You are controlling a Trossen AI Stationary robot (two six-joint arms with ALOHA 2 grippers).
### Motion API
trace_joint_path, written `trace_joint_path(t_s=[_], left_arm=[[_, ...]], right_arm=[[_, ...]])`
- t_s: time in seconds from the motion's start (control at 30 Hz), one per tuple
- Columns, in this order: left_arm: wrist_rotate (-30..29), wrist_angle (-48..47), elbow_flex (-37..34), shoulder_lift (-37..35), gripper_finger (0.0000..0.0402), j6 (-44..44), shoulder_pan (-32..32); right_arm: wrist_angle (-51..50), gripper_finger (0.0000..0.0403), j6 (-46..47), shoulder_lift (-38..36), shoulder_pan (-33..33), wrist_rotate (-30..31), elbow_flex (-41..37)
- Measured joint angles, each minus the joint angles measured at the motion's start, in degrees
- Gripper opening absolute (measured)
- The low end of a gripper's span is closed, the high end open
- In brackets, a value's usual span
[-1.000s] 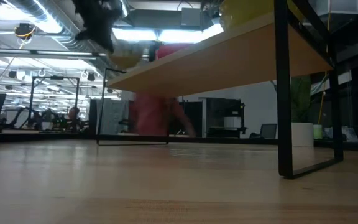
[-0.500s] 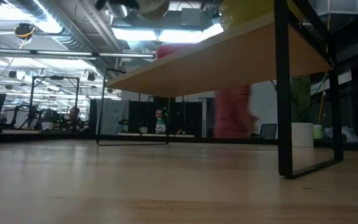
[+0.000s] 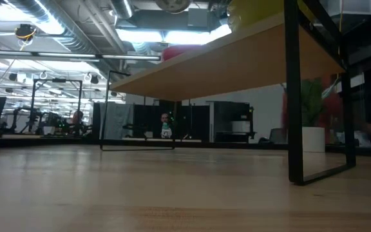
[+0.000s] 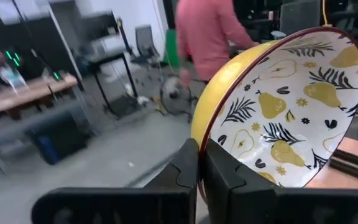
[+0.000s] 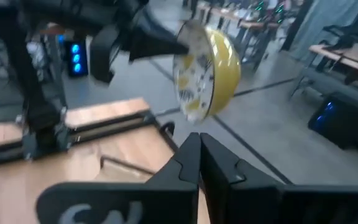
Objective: Pick & Place Mini bowls
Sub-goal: Stack the white patterned bowl on top of the other white patterned bowls on the shelf
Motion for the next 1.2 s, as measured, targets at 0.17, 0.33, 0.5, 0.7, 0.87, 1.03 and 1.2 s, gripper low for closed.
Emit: trace_joint_path(t_s=[0.17,0.33,0.5,0.7,0.87,1.03,1.2], left_arm=[[-7.1,9.2,0.0,3.3,0.0002,7.1,-3.1],[-13.6,18.0,0.0,5.9,0.0003,12.3,-4.4],[-13.1,22.7,0.0,7.6,0.0003,11.2,-4.7],[-11.3,22.2,0.0,7.5,0.0003,6.3,-4.7],[-10.4,22.2,0.0,7.2,0.0003,4.6,-4.7],[-10.4,22.1,0.0,7.2,0.0003,3.1,-4.7],[-11.0,21.8,0.0,7.2,0.0003,3.5,-4.7]], right_arm=[[3.5,0.0014,0.0,0.0,-0.4,3.8,0.0],[5.3,0.0019,-1.1,0.1,-0.6,6.0,0.0],[7.0,0.0063,-4.4,1.5,-1.2,7.1,0.0],[10.6,0.0148,-7.9,4.6,-2.7,13.3,0.0],[14.1,0.0205,-9.5,7.2,-4.9,14.9,0.0],[17.5,0.0227,-10.1,9.8,-6.7,15.7,0.0],[21.2,0.0217,-12.8,12.1,-7.2,21.6,0.0]])
